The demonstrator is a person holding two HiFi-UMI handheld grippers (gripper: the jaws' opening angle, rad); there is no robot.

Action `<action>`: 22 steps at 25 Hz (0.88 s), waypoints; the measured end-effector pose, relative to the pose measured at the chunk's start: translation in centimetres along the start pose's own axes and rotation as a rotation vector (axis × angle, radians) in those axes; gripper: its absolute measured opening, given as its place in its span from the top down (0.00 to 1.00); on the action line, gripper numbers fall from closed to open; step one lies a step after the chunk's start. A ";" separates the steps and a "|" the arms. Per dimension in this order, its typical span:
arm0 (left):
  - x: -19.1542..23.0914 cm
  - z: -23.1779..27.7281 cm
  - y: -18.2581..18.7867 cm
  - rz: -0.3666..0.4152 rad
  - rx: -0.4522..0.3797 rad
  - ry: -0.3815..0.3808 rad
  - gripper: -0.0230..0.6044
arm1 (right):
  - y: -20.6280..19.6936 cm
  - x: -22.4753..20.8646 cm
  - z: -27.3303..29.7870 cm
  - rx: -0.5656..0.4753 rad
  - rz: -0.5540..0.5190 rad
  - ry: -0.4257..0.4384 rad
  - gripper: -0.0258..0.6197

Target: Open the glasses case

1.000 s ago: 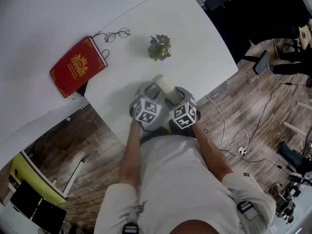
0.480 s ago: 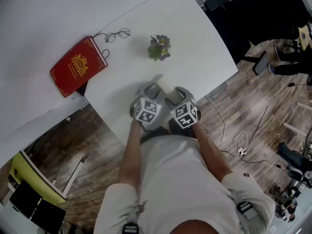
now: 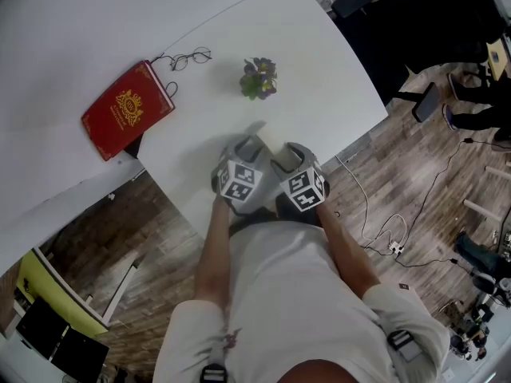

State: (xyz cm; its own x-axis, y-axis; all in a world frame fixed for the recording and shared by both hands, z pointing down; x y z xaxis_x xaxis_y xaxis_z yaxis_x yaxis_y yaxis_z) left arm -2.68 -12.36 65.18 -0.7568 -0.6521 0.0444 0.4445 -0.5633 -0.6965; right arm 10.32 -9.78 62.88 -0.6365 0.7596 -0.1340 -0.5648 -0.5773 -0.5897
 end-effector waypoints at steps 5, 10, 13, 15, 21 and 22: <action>0.1 -0.1 0.2 0.002 -0.001 0.002 0.67 | 0.2 -0.1 -0.5 -0.014 0.003 -0.004 0.57; 0.0 -0.1 0.1 0.001 -0.006 0.002 0.67 | 0.3 -0.2 -0.8 -0.027 0.006 -0.003 0.60; -0.1 -0.1 0.0 -0.004 0.001 0.003 0.67 | 0.3 -0.2 -1.1 -0.033 0.006 -0.002 0.61; -0.2 -0.1 0.0 -0.005 -0.002 0.001 0.67 | 0.3 -0.3 -1.2 -0.036 0.007 -0.002 0.62; -0.1 0.0 -0.1 -0.003 -0.011 0.003 0.67 | 0.4 -0.4 -1.5 -0.053 0.007 -0.003 0.66; -0.1 0.0 -0.1 -0.004 -0.011 0.003 0.67 | 0.5 -0.4 -1.5 -0.056 0.007 -0.003 0.67</action>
State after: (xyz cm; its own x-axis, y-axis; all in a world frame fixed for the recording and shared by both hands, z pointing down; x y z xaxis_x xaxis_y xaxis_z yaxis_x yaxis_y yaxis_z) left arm -2.64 -12.24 65.25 -0.7600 -0.6484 0.0446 0.4365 -0.5601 -0.7041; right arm 11.14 -9.90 61.43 -0.6419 0.7545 -0.1364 -0.5301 -0.5652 -0.6321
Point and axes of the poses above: the fingertips, and each gripper's own axes: z forward along the fingers, x to its left, y out of its top, the point moved 8 cm from there along -z, backward along the fingers, and after that the axes turned 5 degrees about y, right-handed, at the moved point
